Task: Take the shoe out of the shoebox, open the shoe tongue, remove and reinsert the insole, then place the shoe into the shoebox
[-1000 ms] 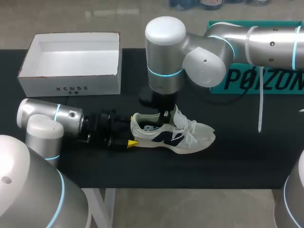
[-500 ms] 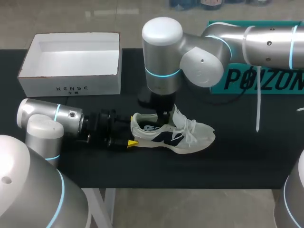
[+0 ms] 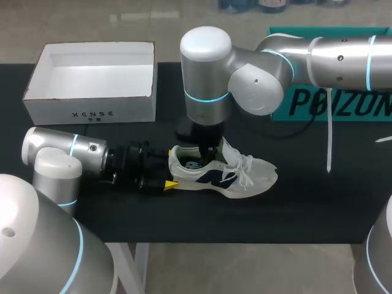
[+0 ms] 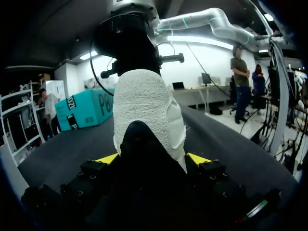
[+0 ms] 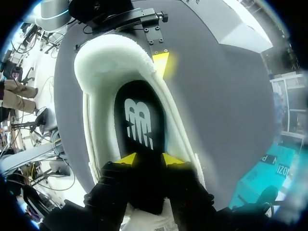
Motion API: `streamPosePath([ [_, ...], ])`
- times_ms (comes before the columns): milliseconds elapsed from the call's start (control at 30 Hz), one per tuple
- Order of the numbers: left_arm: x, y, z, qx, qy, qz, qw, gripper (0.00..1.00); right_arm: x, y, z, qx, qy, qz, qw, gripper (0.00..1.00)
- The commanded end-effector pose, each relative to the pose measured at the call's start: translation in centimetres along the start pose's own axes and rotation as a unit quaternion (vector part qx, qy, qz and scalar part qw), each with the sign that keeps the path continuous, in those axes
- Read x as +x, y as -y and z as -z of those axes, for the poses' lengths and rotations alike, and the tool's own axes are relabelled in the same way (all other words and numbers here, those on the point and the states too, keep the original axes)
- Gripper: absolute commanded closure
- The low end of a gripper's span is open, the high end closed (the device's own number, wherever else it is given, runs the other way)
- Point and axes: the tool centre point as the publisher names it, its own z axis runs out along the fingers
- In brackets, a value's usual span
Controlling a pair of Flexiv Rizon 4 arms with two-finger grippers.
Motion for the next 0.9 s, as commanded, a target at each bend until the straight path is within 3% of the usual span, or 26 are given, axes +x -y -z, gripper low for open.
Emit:
streamPosePath([
  [33,0.0,-0.2,0.0,0.000,0.000,0.000,1.000,1.00,0.4,-0.8,-1.5,0.003,-0.006,0.002,1.000,0.68],
  [267,0.0,-0.2,0.0,0.000,0.000,0.000,1.000,1.00,2.0,-0.7,-3.2,0.008,-0.022,0.008,1.000,0.63],
  [300,0.0,-0.2,0.0,0.000,0.000,0.000,1.000,1.00,2.2,-0.5,-3.4,0.009,-0.024,0.008,1.000,0.67],
  [333,0.0,-0.2,0.0,0.000,0.000,0.000,1.000,1.00,2.3,-0.4,-3.6,0.010,-0.025,0.007,1.000,0.76],
  [367,0.0,-0.2,0.0,0.000,0.000,0.000,1.000,1.00,2.5,-0.2,-3.7,0.011,-0.026,0.007,1.000,0.92],
  [400,0.0,-0.2,0.0,0.000,0.000,0.000,1.000,1.00,2.5,0.0,-3.6,0.012,-0.026,0.006,1.000,1.00],
  [900,0.0,-0.2,0.0,0.000,0.000,0.000,1.000,1.00,2.1,0.5,-0.8,0.008,-0.006,0.000,1.000,1.00],
])
